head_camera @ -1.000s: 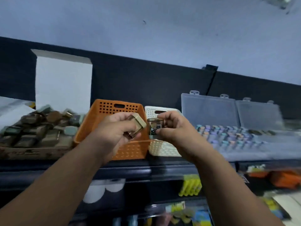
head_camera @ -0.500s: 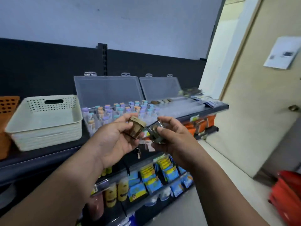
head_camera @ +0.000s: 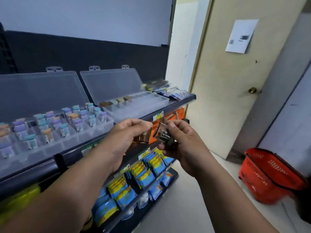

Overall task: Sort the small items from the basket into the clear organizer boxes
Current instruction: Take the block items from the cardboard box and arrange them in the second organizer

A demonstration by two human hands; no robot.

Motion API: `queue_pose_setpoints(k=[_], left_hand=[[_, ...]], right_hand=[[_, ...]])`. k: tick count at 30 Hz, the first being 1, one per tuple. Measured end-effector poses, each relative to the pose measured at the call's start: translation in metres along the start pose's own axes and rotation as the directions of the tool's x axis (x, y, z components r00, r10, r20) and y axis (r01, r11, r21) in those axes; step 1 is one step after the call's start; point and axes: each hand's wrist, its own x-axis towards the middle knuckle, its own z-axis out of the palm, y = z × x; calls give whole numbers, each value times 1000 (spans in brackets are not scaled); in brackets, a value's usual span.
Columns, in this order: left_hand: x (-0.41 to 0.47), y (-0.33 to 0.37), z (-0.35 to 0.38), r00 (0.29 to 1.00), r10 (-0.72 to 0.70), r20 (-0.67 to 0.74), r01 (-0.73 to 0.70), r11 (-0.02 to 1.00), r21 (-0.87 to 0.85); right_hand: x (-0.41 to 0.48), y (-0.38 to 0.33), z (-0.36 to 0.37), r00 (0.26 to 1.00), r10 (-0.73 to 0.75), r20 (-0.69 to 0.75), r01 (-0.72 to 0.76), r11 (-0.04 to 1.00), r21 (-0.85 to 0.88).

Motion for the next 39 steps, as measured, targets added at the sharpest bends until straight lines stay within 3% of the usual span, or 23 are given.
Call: queue_pose_setpoints(k=[4,10,17,22,27,33,37,39], left_hand=[[69,-4,15,1000,1,-1,-1,1000,-3],[159,3,28,998,15,-60,-14,1000,10],[220,8,27,983,63,-172,-19,970,243],[262,17,15,944,98,-316,16,941,339],[309,15,-1,860,200,-470,111,825,554],[358,18,-2,813,275,-513,211,683,699],[384,12,-4,833,227,-505,366,457,810],[393,8,-5,831,202,-518,417,390,821]], right_hand=[[61,-3,-29,999,-6,-34,1,989,-145],[143,-25,-64,1000,12,7,-10,984,-180],[218,-29,-91,999,-12,48,28,937,-347],[292,-23,-93,979,-101,176,173,871,-460],[374,-17,-88,933,-126,336,304,776,-553],[449,-11,-76,844,-138,518,486,603,-632],[483,-5,-61,776,-93,624,588,465,-662],[496,-1,-54,731,-38,681,638,390,-664]])
